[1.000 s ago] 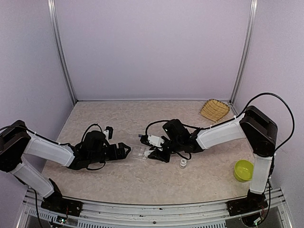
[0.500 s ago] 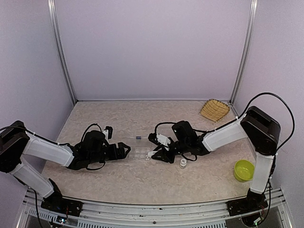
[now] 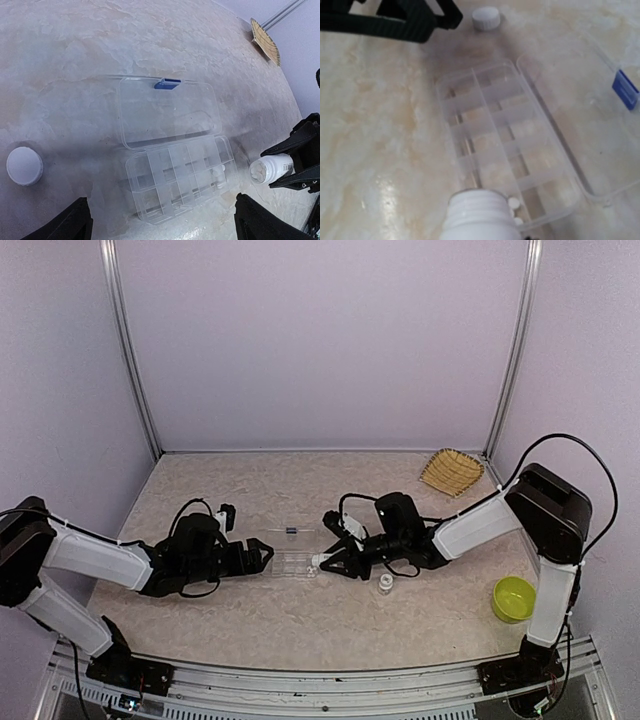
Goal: Sort the pills into containers
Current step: Pour the pill into the compartment of the pill container, then pick up the lid of the pill bottle from the center of the board.
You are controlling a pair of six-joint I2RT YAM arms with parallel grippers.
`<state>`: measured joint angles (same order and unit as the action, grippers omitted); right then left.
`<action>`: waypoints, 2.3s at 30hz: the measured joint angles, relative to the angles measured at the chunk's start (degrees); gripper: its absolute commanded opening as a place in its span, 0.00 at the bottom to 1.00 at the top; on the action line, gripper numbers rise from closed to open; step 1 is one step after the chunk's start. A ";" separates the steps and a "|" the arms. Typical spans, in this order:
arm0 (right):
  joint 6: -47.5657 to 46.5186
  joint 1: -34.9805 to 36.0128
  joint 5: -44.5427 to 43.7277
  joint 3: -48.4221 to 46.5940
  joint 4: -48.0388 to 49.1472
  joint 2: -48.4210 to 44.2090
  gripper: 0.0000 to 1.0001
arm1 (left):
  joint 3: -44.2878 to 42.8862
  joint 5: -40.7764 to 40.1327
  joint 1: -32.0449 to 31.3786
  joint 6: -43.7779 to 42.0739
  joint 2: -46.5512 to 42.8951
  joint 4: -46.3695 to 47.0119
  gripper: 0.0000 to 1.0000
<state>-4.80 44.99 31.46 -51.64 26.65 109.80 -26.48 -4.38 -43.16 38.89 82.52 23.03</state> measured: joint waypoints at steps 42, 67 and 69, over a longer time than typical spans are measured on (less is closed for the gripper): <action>54.29 -11.32 28.44 10.01 61.35 7.54 0.14 | 1.09 -2.10 3.50 -2.10 -10.71 -5.16 0.99; 61.44 -11.39 29.16 10.25 62.38 -9.92 0.15 | -5.11 -7.91 6.88 -5.88 0.15 -18.84 0.86; 61.22 -11.39 29.11 10.60 62.40 -11.15 0.15 | -5.97 -8.17 6.88 -6.25 2.05 -19.02 0.83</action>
<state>56.42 33.61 60.58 -41.04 89.06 98.65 -32.45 -12.56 -36.27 32.64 84.58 4.01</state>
